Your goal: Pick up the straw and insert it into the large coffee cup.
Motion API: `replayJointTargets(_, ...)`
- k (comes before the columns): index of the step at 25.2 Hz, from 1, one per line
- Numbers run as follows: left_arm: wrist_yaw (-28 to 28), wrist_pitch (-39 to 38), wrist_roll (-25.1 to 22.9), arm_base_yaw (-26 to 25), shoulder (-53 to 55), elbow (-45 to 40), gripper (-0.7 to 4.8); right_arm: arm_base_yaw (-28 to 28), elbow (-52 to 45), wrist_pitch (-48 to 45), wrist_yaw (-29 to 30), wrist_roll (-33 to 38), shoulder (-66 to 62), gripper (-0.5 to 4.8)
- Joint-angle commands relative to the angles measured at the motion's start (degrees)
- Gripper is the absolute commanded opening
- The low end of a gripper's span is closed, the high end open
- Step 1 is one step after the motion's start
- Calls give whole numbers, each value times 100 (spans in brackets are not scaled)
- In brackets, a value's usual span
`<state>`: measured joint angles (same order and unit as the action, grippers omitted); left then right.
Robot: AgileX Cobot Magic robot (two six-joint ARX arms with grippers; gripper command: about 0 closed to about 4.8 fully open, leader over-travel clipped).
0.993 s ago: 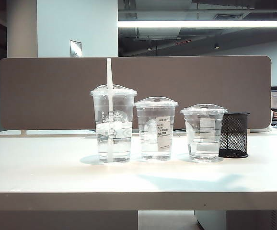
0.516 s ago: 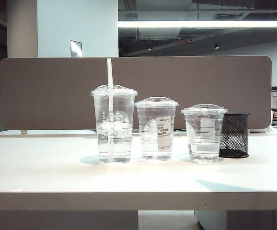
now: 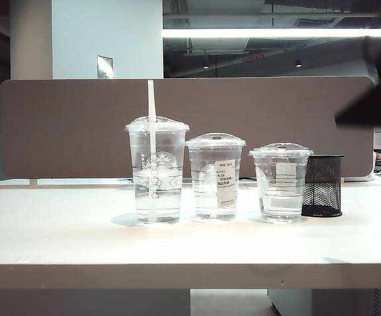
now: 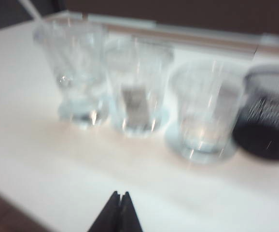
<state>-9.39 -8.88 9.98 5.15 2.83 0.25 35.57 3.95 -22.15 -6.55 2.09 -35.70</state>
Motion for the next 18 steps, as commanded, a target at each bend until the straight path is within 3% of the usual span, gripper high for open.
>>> replayJointTargets(1, 17, -28, -9, -4, -2, 28, -4, 7, -210, -254, 385, 243, 15, -8)
replayJointTargets(10, 17, -28, -9, -7, -2, 28, -4, 7, -306, 1331, 431, 240, 15, -5)
replayJointTargets(17, 20, -28, -9, -7, -2, 28, -4, 7, -308, 1497, 358, 232, 20, -6)
replayJointTargets(18, 17, -28, -9, -7, -2, 28, -4, -109, -308, 1517, 85, 87, 175, -5)
